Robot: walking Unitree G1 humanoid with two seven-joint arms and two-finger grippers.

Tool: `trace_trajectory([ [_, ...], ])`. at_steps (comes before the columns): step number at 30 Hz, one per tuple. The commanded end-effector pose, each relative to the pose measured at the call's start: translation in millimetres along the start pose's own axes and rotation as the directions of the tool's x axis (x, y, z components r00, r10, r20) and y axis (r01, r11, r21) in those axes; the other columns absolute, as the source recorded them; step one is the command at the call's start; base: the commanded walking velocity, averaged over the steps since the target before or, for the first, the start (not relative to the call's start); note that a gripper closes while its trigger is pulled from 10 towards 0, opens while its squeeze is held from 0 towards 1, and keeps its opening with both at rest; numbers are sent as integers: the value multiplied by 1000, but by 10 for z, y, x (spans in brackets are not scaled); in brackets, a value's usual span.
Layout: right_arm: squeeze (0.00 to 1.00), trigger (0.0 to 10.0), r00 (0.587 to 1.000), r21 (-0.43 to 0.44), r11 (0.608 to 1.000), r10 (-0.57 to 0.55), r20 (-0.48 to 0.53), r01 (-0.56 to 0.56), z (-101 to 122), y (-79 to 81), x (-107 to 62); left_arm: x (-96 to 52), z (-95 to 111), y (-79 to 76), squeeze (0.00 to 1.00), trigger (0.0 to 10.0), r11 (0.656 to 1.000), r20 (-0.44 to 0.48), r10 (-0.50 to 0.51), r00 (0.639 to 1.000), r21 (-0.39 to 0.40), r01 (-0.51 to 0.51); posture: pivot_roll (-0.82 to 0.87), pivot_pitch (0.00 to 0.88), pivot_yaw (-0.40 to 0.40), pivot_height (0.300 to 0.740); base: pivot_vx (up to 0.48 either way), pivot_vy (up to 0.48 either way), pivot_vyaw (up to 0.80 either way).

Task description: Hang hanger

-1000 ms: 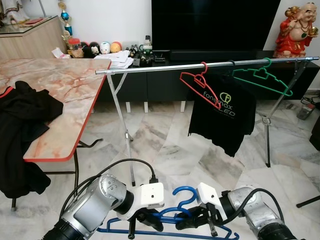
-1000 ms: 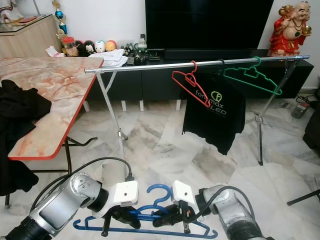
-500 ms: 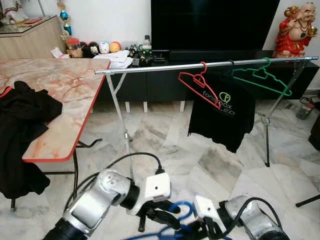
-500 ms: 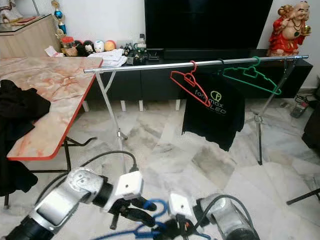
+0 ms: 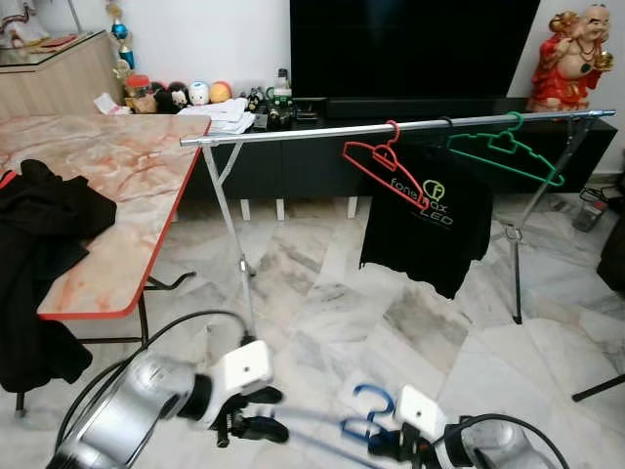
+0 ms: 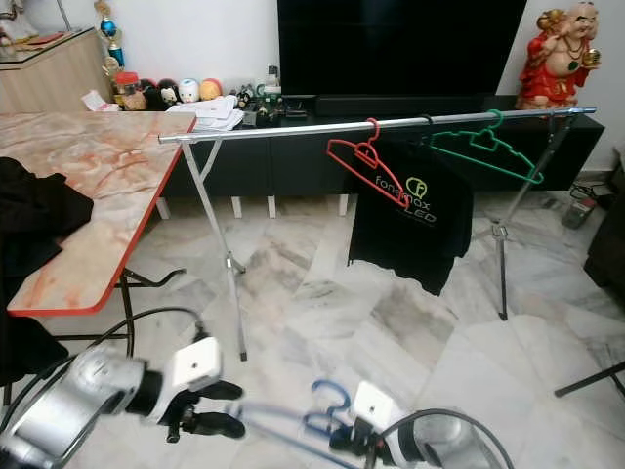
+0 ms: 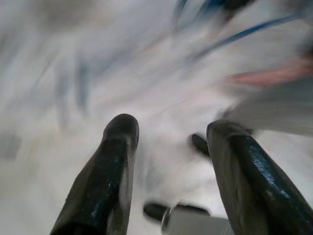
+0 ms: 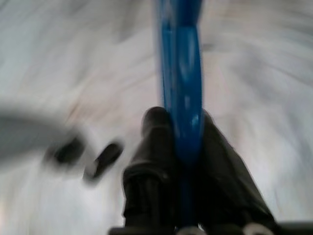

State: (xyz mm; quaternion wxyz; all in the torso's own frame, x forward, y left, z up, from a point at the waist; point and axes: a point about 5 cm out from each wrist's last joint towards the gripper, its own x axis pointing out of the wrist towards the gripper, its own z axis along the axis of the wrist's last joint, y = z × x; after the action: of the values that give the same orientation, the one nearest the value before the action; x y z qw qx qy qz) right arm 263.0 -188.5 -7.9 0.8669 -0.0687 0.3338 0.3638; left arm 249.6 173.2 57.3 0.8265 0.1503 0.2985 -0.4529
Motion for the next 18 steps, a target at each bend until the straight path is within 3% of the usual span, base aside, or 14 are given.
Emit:
trace_trajectory([
  [1,0,0,976,175,961,-218,12,213,-66,-152,-64,9,-280,18,0,10000,988,-45,120,992,-93,-123,60,28,-7,740,0,0,0],
  [2,0,0,948,310,904,-317,27,294,-85,-200,-77,20,-424,-37,0,10000,972,-29,142,989,-187,-145,50,17,-7,740,0,0,0],
  [3,0,0,931,356,875,-363,33,329,-85,-220,-83,23,-482,-48,0,10000,961,-21,168,986,-219,-168,43,16,-1,740,0,0,0],
  [5,0,0,859,472,770,-509,50,429,-67,-286,-108,29,-710,-3,0,10000,883,-77,310,947,-346,-318,33,6,7,740,0,0,0],
  [6,0,0,859,472,770,-509,50,429,-67,-286,-108,29,-710,-3,0,10000,883,-77,310,947,-346,-318,33,6,7,740,0,0,0],
  [7,0,0,842,506,741,-537,52,442,-62,-294,-110,31,-778,4,0,10000,854,-102,344,933,-378,-356,33,6,7,740,0,0,0],
  [8,0,0,799,547,690,-598,62,474,-31,-272,-80,27,-1064,-10,0,10000,753,-216,446,869,-434,-495,19,0,15,740,0,0,0],
  [10,0,0,777,566,657,-627,45,498,-21,-230,-36,28,-1264,-67,0,10000,689,-296,492,819,-443,-574,17,0,16,740,0,0,0],
  [11,0,1373,773,591,634,-634,27,499,-28,-202,-3,33,-1355,-115,0,10000,658,-331,499,801,-456,-599,17,0,18,740,0,0,0],
  [12,0,10000,783,613,624,-622,13,485,4,-132,81,43,-1533,-236,0,10000,601,-405,501,765,-473,-644,18,0,18,740,0,0,0],
  [14,0,10000,792,600,650,-609,44,466,100,-62,162,58,-1709,-412,0,10000,520,-471,482,739,-525,-674,17,0,22,740,0,0,0],
  [17,0,10000,779,581,649,-626,42,490,123,-59,172,93,-1810,-572,0,10000,464,-504,441,743,-581,-669,12,0,26,740,0,0,0],
  [18,0,10000,779,581,649,-626,42,490,123,-59,172,93,-1810,-572,0,10000,464,-504,441,743,-581,-669,12,0,26,740,0,0,0],
])
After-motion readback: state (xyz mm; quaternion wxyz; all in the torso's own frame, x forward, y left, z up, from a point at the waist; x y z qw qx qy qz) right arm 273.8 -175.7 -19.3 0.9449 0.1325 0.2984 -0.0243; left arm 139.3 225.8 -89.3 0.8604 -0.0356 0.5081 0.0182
